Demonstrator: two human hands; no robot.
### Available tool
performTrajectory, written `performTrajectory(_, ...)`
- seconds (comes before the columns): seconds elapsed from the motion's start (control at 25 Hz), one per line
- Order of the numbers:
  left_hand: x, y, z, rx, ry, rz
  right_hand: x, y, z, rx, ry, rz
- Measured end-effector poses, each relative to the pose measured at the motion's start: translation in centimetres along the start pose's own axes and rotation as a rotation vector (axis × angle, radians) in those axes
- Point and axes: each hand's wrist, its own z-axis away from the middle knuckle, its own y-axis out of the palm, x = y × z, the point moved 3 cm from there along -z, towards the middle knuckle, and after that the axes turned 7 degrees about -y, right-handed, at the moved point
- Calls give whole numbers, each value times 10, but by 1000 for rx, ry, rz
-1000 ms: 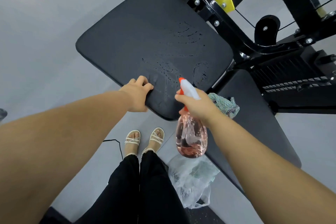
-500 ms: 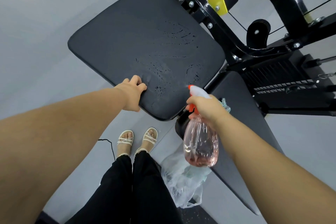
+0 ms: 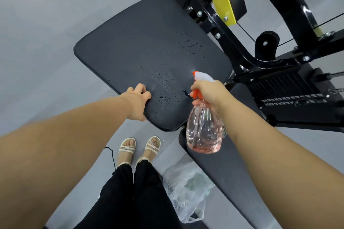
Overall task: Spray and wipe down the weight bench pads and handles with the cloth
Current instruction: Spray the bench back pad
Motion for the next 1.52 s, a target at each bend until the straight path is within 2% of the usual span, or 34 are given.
performTrajectory(0.24,8,-2,-3,-26,0,152,7,37,-6,162,12,91)
performTrajectory(0.36,20,-4,-7,-165,-40,369,8,49,-8,269,10,195)
performTrajectory(0.44,34,-7,-7,-329,-170,456,10,57,-8,332,2,251)
performTrajectory(0.52,51,-10,-4,-397,-338,472,16,64,-9,360,-22,252)
performTrajectory(0.6,65,-10,-3,-299,-404,409,26,70,-13,373,-51,263)
performTrajectory(0.72,69,-10,-6,-141,-370,161,43,75,-24,330,-99,250)
performTrajectory(0.8,67,-19,-8,-62,-374,90,55,75,-32,262,-118,151)
performTrajectory(0.96,62,-42,-7,44,-321,-34,78,57,-55,92,-132,42)
performTrajectory(1.12,60,-38,-9,67,-352,-23,88,31,-73,3,-154,24)
performTrajectory(1.32,61,-33,-12,80,-331,-40,84,24,-80,-3,-124,112)
performTrajectory(1.52,72,-52,-10,130,-213,-103,73,82,-65,134,-111,137)
